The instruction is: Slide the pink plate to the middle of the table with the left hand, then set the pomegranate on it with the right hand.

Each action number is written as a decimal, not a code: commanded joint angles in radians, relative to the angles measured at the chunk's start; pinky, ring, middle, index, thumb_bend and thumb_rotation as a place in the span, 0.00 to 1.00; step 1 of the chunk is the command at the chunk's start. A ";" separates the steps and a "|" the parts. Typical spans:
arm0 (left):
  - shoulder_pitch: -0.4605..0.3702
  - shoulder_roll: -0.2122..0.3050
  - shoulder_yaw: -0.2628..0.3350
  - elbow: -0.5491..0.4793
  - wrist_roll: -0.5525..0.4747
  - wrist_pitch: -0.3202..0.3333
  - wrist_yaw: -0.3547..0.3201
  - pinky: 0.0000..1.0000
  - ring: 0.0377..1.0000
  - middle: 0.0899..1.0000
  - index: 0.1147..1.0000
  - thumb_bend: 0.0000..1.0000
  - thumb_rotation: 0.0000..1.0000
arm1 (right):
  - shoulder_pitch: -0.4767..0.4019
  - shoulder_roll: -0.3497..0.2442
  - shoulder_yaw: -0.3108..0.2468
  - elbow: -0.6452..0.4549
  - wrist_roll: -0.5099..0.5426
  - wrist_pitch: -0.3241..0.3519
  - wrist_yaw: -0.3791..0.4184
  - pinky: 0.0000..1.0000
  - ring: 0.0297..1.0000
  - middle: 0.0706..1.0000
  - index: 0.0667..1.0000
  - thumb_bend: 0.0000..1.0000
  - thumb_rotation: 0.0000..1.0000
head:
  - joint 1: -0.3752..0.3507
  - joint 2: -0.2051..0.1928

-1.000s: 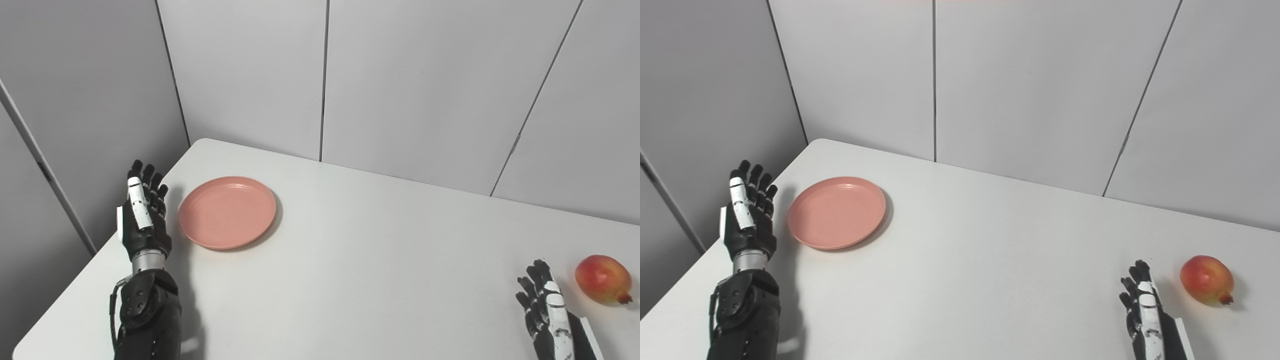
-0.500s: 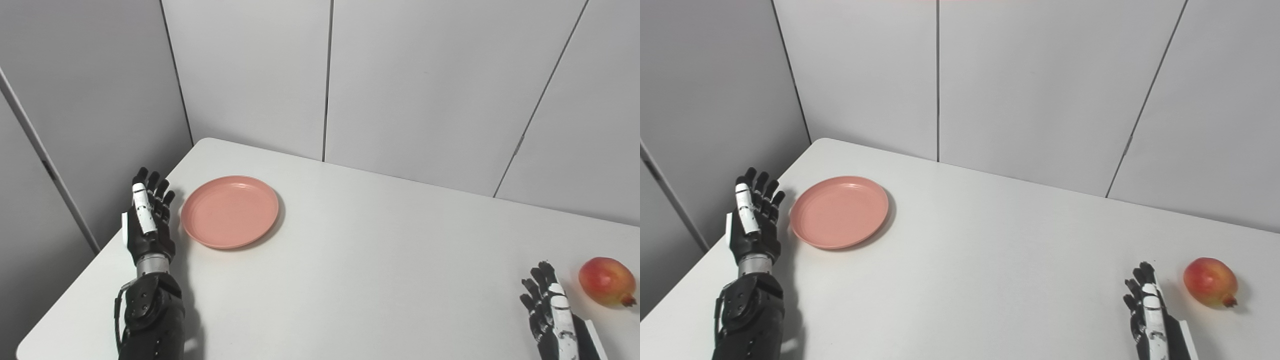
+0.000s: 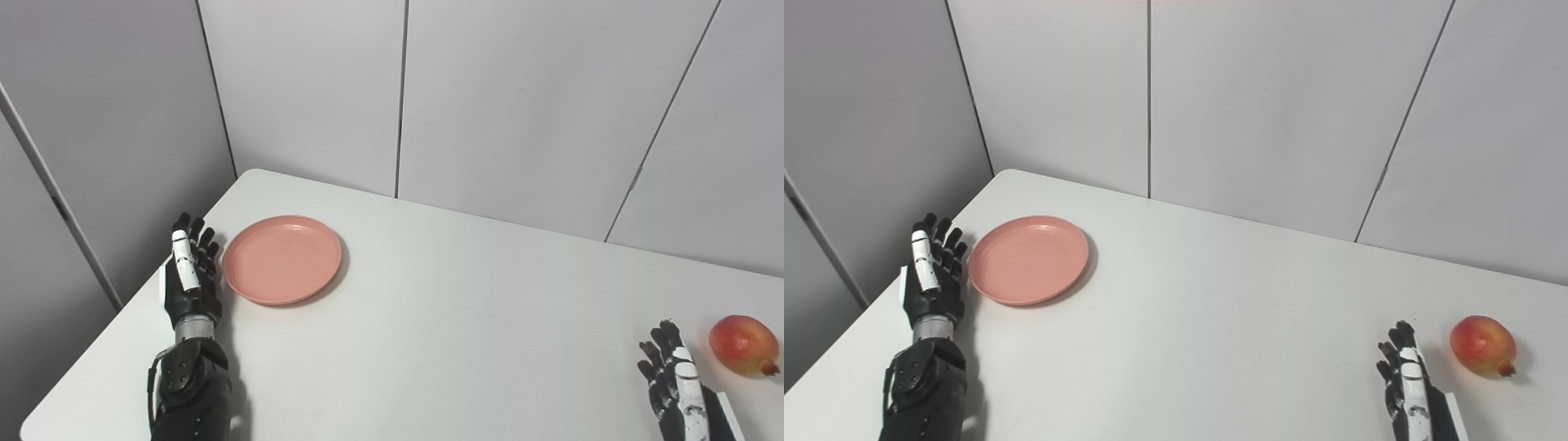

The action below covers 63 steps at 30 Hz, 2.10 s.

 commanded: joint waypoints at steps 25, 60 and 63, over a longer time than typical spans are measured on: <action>-0.060 0.020 -0.105 0.078 0.014 0.021 -0.056 0.93 0.92 0.92 0.90 0.39 1.00 | -0.021 -0.003 -0.003 -0.039 0.003 -0.026 0.002 1.00 0.99 0.99 0.99 0.17 1.00 | -0.007 0.009; -0.073 -0.022 -0.207 0.072 0.019 0.096 -0.118 0.96 0.92 0.93 0.91 0.43 1.00 | -0.018 0.012 0.014 -0.030 -0.026 -0.029 -0.003 1.00 0.97 0.98 0.97 0.20 1.00 | -0.052 0.026; -0.073 -0.029 -0.211 0.062 0.026 0.110 -0.117 0.94 0.92 0.92 0.90 0.44 1.00 | -0.018 0.012 0.014 -0.023 -0.022 -0.037 0.002 1.00 0.98 0.98 0.97 0.20 1.00 | -0.056 0.027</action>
